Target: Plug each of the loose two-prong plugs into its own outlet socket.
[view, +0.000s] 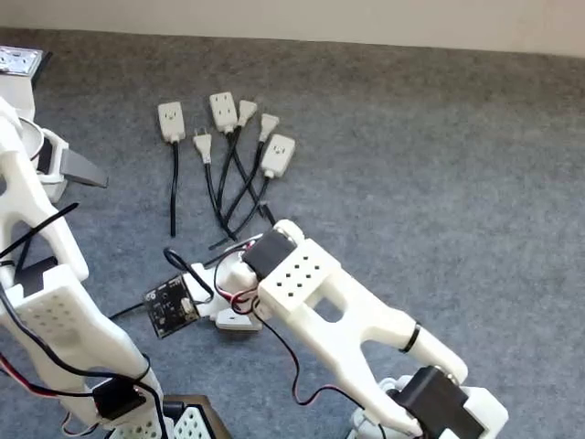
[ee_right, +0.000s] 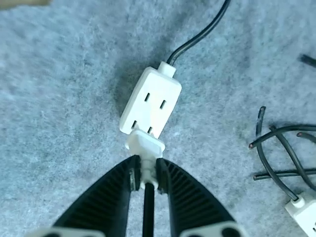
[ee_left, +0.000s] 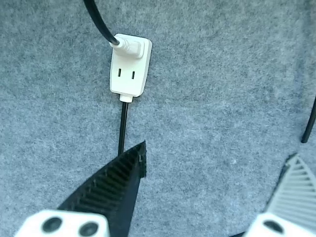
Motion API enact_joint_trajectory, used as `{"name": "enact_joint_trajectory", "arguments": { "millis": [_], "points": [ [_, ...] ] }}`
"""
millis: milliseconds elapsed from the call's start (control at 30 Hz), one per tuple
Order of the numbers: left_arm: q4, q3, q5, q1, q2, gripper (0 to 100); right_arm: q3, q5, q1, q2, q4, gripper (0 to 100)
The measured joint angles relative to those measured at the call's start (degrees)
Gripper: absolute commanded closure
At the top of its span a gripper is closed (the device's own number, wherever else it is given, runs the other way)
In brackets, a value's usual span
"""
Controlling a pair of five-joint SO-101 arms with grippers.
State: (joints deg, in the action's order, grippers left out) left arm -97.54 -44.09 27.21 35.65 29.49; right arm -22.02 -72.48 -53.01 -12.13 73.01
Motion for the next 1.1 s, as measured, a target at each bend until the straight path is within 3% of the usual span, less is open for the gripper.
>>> {"name": "enact_joint_trajectory", "arguments": {
  "millis": [633,1100],
  "points": [
    [0.00,0.00,0.00,0.00,0.00,60,-1.14,-0.18,0.18,0.00,-0.26,99.2],
    [-0.18,0.00,0.00,0.00,0.00,60,-9.41,-0.26,0.44,-1.93,-6.95,99.2]
  ]
}}
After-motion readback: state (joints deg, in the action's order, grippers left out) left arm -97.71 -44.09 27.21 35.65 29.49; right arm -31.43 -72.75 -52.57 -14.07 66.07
